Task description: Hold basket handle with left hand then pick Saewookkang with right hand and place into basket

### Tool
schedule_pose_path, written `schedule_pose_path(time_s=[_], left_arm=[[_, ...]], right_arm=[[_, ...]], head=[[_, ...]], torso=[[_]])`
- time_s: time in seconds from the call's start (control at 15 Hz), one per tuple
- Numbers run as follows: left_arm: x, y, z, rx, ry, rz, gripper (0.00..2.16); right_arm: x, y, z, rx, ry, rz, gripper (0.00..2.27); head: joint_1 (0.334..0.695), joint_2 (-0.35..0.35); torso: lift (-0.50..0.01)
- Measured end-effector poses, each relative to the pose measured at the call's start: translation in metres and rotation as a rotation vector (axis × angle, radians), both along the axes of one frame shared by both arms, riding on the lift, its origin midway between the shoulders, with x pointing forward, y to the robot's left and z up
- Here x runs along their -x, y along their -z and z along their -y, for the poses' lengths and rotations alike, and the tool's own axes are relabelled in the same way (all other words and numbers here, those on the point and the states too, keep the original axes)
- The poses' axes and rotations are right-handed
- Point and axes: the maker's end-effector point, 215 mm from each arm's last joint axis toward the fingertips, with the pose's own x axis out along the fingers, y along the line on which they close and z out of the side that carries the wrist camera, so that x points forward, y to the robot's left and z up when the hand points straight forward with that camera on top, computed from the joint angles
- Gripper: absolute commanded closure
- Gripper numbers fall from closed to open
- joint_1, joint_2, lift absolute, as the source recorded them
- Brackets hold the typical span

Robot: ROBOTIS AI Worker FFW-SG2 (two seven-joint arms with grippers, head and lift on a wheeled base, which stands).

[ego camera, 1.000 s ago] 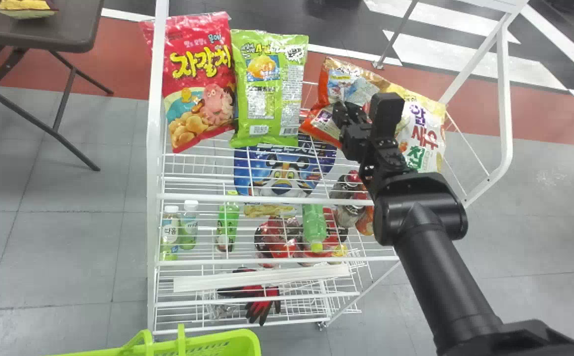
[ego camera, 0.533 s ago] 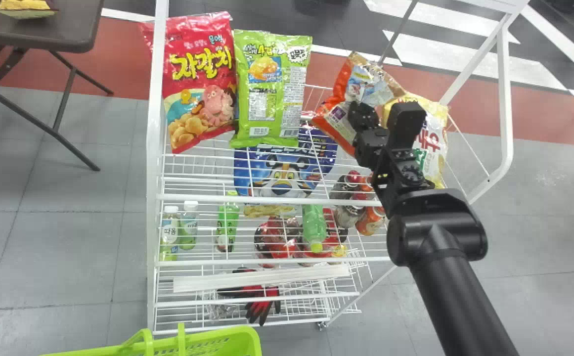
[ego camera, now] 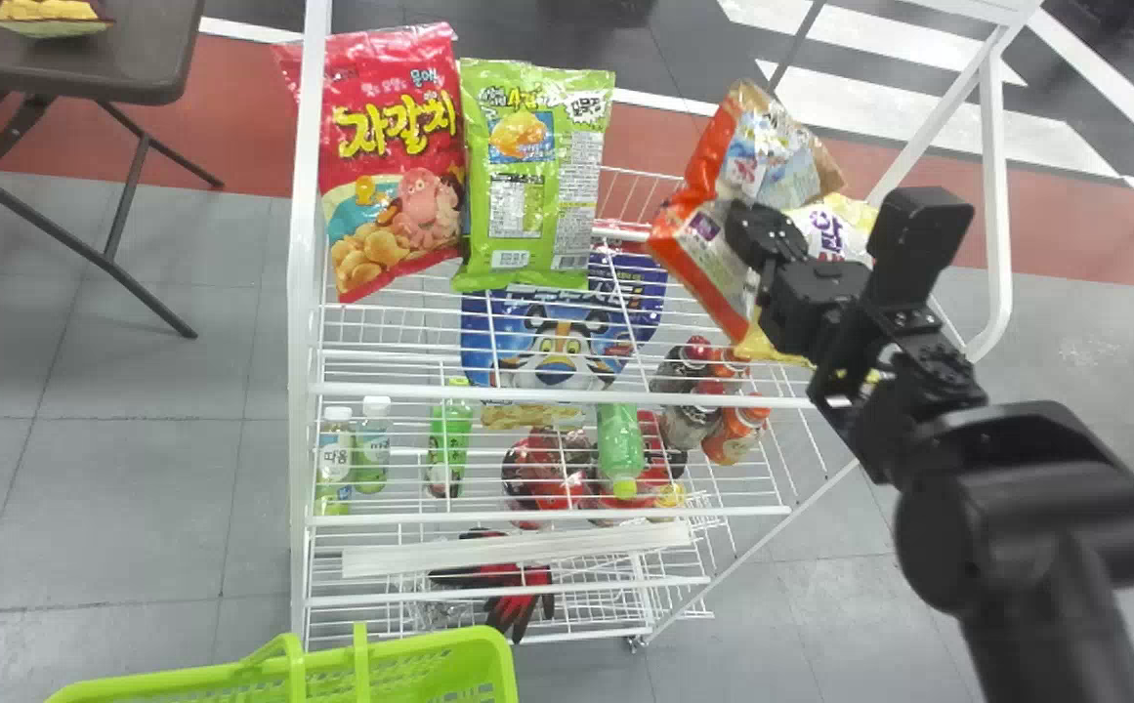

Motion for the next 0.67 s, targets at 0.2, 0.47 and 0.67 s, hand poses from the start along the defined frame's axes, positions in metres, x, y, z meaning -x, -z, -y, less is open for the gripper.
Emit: schedule_pose_path(time_s=[0.2, 0.47, 0.67], left_arm=[[-0.005, -0.004, 0.003, -0.006, 0.012, 0.004, 1.93], [-0.009, -0.007, 0.005, -0.012, 0.014, 0.015, 1.93], [-0.011, -0.008, 0.006, -0.014, 0.014, 0.023, 1.93]], right_arm=[[0.056, 0.021, -0.028, -0.029, -0.067, -0.171, 2.24], [0.125, 0.065, -0.083, -0.115, -0.173, -0.378, 2.25], [0.163, 0.095, -0.117, -0.163, -0.239, -0.507, 2.25]], head=[[0.695, -0.35], [0.695, -0.35], [0.695, -0.35]], torso=[[-0.019], [-0.019], [-0.019]])
